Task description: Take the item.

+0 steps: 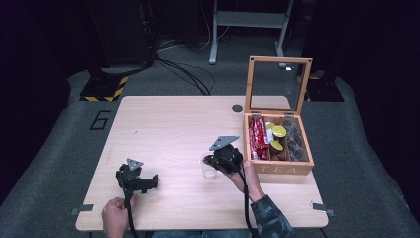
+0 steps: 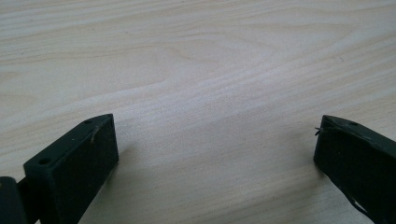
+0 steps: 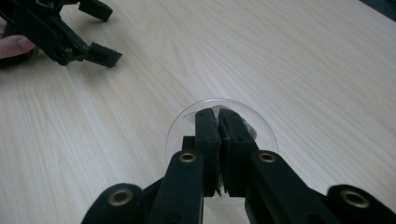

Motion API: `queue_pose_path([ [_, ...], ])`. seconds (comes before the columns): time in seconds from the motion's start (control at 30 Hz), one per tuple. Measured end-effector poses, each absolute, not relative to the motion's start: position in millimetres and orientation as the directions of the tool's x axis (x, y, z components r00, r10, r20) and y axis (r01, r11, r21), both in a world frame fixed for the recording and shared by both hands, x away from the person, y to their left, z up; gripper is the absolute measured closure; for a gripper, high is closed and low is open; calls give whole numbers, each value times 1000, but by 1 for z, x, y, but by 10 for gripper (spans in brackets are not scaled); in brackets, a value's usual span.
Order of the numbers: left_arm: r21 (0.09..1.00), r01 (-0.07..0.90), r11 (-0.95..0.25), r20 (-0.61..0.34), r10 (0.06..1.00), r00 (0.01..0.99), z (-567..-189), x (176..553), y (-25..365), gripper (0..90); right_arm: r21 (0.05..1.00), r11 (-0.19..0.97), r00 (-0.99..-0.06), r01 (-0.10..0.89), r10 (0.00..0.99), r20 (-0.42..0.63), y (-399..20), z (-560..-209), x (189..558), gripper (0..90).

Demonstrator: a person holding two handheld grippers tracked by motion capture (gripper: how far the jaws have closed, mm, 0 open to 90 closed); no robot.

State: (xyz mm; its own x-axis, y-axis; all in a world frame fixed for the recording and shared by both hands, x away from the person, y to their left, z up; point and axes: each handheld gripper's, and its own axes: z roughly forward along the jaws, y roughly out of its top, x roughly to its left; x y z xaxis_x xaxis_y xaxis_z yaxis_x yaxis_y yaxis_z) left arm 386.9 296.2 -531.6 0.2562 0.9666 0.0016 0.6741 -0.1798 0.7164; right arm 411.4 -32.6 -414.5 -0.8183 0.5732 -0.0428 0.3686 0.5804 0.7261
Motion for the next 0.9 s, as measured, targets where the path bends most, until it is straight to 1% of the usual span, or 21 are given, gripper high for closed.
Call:
queue_pose_path([
  [0.27,714,676,-181,0,966,258,-531,387,296,0,698,596,-820,396,572,-23,-31,-423,417,867],
  [0.47,717,674,-180,2,967,256,-532,387,296,0,649,615,-823,448,567,32,-28,-433,426,864],
  [0.9,716,674,-180,2,967,256,-532,387,296,0,628,623,-821,467,569,47,-26,-434,428,856],
])
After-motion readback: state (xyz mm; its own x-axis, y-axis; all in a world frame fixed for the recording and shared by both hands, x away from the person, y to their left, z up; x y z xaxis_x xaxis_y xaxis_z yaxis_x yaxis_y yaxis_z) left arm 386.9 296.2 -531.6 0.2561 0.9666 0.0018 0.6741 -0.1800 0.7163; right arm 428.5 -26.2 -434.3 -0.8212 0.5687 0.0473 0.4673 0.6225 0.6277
